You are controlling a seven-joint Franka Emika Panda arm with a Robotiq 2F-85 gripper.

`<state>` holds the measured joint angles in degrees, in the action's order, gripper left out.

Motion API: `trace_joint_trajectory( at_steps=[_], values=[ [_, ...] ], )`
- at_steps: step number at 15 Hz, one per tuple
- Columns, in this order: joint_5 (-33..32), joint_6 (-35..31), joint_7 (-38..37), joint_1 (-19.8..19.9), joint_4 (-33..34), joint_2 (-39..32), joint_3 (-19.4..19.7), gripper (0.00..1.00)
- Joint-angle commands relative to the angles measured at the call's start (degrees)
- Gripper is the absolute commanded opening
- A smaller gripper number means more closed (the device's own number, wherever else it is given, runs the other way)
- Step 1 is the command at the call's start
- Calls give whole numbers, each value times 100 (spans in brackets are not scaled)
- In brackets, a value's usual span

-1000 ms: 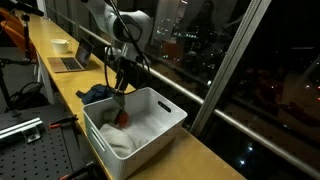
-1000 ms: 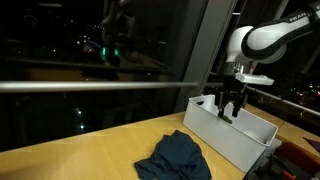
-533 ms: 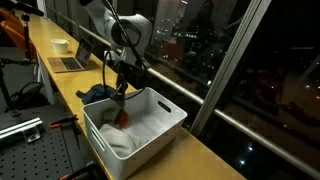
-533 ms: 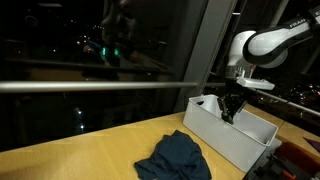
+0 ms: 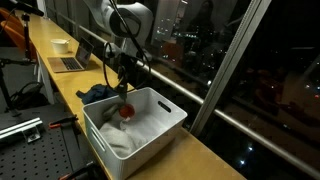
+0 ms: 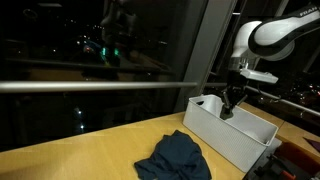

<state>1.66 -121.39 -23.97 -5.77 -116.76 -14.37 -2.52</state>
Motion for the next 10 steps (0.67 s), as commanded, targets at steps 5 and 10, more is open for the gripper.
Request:
trace_joint_trajectory(
  at_steps=[5,10],
  values=[
    [-28,678,-150,-317,603,1084,-354,1],
    [-958,1508,-759,-1065,1653,804,-1105,1]
  ],
)
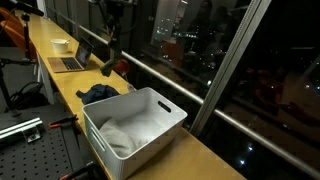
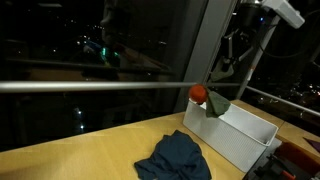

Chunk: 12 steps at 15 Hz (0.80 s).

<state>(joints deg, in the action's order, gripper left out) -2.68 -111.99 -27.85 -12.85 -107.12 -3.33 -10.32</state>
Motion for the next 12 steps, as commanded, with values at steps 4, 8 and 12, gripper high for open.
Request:
trace_joint_trajectory(
  at_steps=[4,8,12],
  values=[
    [-1154,1094,-717,-855,1422,-934,-608,1],
    [-1161,1087,-620,-947,1414,-1252,-457,1],
    [-1031,959,-576,-845,1208,-1430,-220,1]
  ],
)
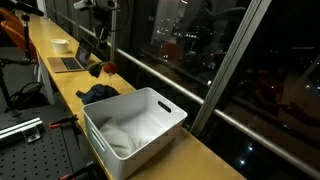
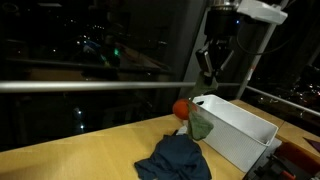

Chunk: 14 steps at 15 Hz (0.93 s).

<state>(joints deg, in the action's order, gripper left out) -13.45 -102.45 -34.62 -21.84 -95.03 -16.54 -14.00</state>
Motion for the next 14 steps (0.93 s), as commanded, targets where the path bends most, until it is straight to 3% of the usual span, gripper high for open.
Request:
trace_joint_trajectory(
  at_steps=[1,2,3,12,14],
  values=[
    [76,-16,113,82,-37,-147,198,1],
    [101,-16,119,106,-52,-173,239,30],
    [129,-34,120,135,-86,-192,280,31],
    [221,-172,194,481,-352,-44,534,95],
    [218,-291,241,627,-512,28,632,100]
  ],
)
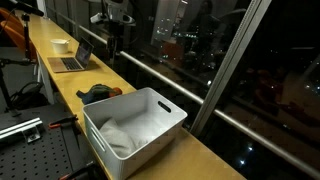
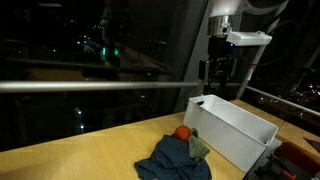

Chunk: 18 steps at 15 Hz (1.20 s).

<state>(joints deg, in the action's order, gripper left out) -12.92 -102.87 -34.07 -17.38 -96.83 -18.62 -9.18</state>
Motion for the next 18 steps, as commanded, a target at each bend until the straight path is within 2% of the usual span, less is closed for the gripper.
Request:
trace_joint_trajectory(
  at_steps=[1,8,18],
  values=[
    [181,-305,219,261,-419,284,193,100],
    [385,-890,415,731,-1052,347,482,100],
    [730,-1607,533,1028,-1864,247,744,100]
  ],
)
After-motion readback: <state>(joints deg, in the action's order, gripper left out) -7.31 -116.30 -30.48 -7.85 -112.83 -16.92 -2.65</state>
